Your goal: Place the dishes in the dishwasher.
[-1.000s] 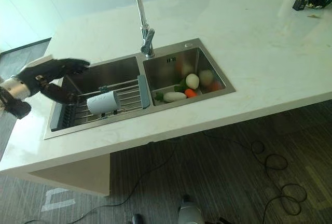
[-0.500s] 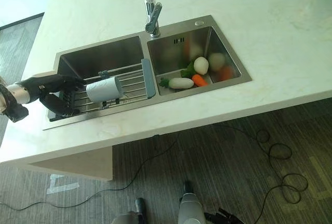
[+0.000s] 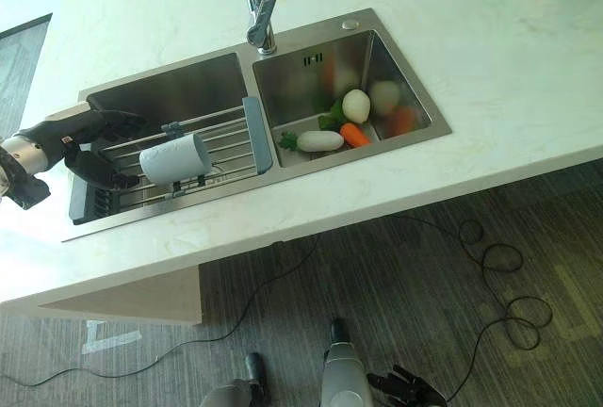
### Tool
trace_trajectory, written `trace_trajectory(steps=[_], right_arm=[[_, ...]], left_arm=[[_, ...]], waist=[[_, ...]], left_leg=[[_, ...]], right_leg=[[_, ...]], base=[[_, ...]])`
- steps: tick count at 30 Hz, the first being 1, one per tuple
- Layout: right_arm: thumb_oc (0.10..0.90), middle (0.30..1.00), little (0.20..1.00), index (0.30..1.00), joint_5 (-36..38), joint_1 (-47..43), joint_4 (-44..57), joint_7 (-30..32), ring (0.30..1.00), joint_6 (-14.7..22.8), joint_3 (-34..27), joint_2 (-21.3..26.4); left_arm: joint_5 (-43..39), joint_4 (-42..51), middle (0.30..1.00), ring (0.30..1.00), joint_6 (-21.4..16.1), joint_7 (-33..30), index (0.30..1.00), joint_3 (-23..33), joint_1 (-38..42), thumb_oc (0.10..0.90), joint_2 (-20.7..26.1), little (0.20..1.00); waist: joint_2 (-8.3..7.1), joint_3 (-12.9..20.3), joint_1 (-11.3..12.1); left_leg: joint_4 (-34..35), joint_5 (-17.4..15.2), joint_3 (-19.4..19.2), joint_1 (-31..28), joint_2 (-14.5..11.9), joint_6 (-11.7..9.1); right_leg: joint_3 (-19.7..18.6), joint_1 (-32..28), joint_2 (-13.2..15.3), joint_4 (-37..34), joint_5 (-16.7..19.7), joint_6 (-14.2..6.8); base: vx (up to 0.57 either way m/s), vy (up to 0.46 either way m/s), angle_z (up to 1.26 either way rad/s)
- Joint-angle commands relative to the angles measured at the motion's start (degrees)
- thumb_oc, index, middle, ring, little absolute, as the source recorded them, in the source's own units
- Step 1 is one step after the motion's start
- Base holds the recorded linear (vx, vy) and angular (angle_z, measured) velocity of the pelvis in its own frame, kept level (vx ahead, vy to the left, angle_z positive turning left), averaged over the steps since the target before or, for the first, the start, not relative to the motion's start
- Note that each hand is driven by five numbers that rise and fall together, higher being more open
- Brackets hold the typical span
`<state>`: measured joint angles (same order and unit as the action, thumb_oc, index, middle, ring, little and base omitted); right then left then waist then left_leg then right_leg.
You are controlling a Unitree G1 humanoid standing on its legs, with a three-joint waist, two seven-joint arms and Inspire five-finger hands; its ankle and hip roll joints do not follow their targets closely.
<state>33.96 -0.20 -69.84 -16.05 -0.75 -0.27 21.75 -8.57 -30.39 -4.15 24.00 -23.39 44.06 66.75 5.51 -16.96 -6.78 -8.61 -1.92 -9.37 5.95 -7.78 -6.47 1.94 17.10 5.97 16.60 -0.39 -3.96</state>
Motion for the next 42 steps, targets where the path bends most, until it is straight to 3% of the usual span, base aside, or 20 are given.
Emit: trace_trajectory(steps=[1, 42], right_arm=[[0.8, 0.9, 0.9, 0.9, 0.9, 2.4, 3.6, -1.0, 0.9, 0.3, 2.2, 1.6], [0.8, 0.9, 0.9, 0.9, 0.8, 0.7, 6.7, -1.1, 0.9, 0.5, 1.3, 2.9]], left_arm=[[0.0, 0.5, 0.9, 0.9, -1.8, -3.8, 0.9, 5.6, 6.1, 0.8, 4.5, 0.9], [2.8, -0.2, 0.9, 0.9, -1.1, -6.4, 0.9, 4.2, 7.2, 0.8, 2.6, 0.9]], waist=[[-0.25, 1.9, -1.5], [-0.02, -3.9, -3.0]], left_leg=[[-8.6, -10.7, 0.3, 4.3, 1.7, 3.4], [-8.6, -10.8, -0.5, 6.1, 3.3, 4.2]], right_leg=[[-1.3, -1.5, 2.6, 0.6, -8.2, -6.0], [-2.4, 2.0, 3.4, 0.6, -6.5, -6.3]], base=[[0.0, 0.0, 0.0], [0.01, 0.003, -0.03]])
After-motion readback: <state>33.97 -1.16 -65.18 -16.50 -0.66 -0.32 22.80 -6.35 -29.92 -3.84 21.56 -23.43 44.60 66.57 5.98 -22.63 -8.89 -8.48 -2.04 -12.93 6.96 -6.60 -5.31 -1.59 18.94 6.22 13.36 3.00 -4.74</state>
